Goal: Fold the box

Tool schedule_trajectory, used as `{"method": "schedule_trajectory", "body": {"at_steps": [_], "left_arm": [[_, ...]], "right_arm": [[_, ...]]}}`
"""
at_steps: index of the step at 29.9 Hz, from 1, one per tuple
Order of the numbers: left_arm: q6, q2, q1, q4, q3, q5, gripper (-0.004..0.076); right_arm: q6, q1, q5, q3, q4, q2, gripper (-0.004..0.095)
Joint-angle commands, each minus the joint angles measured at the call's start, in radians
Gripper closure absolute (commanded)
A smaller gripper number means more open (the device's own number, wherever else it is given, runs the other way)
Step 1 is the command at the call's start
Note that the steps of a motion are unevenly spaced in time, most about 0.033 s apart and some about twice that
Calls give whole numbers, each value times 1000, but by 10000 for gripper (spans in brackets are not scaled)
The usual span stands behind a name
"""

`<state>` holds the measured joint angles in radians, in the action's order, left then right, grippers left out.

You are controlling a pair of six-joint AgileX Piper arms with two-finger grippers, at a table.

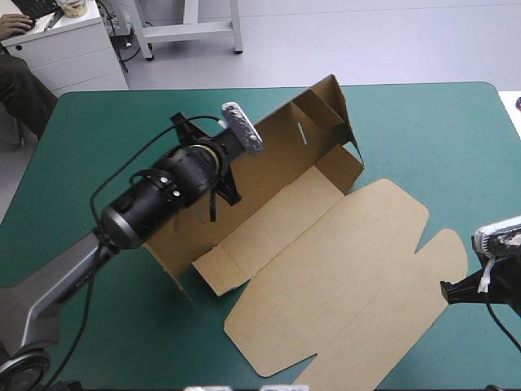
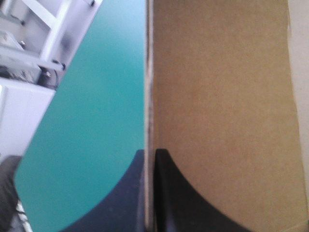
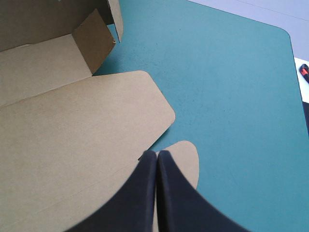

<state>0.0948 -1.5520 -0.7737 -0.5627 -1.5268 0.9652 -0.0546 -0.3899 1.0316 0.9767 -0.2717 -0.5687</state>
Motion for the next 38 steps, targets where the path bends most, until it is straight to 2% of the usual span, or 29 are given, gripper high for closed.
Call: {"method": "schedule_trajectory", "body": {"at_steps": [1, 10, 17, 22, 26, 33, 38], "left_arm": [[-13, -6, -88, -222, -40, -95, 734], [-18, -34, -164, -442, -40, -208, 734], [-8, -34, -164, -456, -37, -247, 734], [103, -17, -181, -475, 33, -319, 734], [108, -5, -193, -500, 97, -329, 734], [108, 31, -193, -571, 201, -454, 734], [91, 52, -193, -596, 237, -431, 734]], "right_arm": [[-2, 6, -15, 32, -28, -3, 923], [-10, 6, 19, 32, -28, -3, 923], [-31, 6, 19, 32, -33, -3, 923], [-32, 6, 21, 32, -33, -3, 923], [-32, 6, 23, 32, -33, -3, 923], [-32, 6, 63, 32, -36, -3, 923], [-35, 6, 72, 32, -37, -3, 923]]}}
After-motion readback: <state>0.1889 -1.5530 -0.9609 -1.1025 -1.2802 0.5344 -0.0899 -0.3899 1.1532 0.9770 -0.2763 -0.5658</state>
